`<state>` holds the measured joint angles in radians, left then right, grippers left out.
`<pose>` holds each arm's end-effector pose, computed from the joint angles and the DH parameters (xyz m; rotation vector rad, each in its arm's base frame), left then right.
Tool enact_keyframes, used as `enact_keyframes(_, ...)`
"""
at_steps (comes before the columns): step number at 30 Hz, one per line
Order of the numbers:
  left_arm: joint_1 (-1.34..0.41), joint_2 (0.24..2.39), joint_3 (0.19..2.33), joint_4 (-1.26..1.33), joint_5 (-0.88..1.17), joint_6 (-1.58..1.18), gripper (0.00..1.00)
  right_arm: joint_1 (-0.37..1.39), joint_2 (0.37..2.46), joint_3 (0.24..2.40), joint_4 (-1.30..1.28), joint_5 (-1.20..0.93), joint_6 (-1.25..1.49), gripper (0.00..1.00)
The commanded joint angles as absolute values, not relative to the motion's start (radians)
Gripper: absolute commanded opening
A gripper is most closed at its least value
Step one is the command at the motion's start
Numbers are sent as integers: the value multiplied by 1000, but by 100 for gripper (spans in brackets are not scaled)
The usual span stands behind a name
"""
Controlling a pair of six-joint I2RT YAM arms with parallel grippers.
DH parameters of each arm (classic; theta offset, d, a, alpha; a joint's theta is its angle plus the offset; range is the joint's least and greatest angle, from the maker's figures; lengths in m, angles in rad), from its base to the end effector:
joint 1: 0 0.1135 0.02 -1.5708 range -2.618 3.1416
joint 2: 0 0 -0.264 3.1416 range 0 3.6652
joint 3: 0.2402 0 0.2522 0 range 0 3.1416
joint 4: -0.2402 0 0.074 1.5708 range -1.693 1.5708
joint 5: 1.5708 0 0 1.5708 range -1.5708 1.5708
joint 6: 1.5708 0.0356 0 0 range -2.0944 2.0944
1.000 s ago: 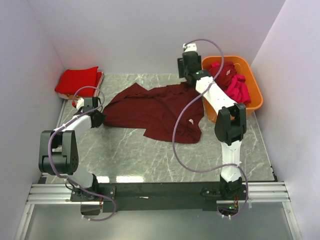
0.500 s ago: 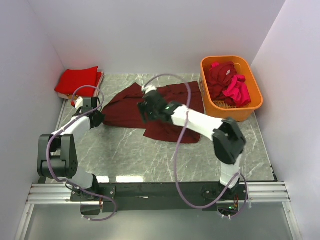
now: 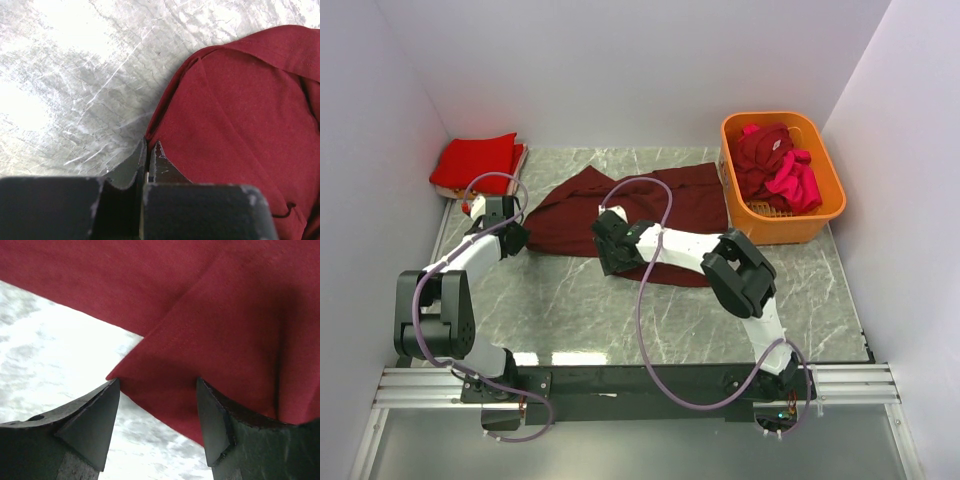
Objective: Fold and stack the t-shirts
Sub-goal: Flatten the tshirt out
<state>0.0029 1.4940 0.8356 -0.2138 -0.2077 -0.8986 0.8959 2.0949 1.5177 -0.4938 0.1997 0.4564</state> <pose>0.3002 0.0082 0.1910 -1.1378 2.1400 -0.1545 0.2819 0.3409 0.1631 -0.5061 2.5733 0.2139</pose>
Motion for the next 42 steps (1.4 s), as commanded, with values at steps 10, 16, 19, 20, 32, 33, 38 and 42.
enact_keyframes(10, 5, 1440, 831, -206, -219, -884, 1, 942, 2140, 1528, -525, 293, 560, 38)
enact_keyframes(16, 5, 1394, 834, -227, -253, -888, 1, 940, 1952, 1409, -514, 415, 551, 0)
enact_keyframes(19, -41, 1343, 842, -248, -294, -894, 1, 934, 1788, 1350, -508, 465, 522, 0)
enact_keyframes(20, -51, 1326, 845, -255, -313, -902, 1, 931, 1745, 1320, -515, 497, 512, 0)
enact_keyframes(32, -152, 1034, 1061, -399, -511, -940, 1, 730, 1155, 1386, -537, 683, 298, 0)
enact_keyframes(33, -153, 990, 1104, -400, -512, -936, 1, 721, 1100, 1413, -528, 672, 244, 0)
enact_keyframes(38, -158, 865, 1264, -433, -518, -887, 1, 715, 1012, 1669, -557, 609, 97, 0)
enact_keyframes(42, -158, 761, 1409, -475, -514, -851, 1, 715, 980, 1854, -627, 571, 31, 0)
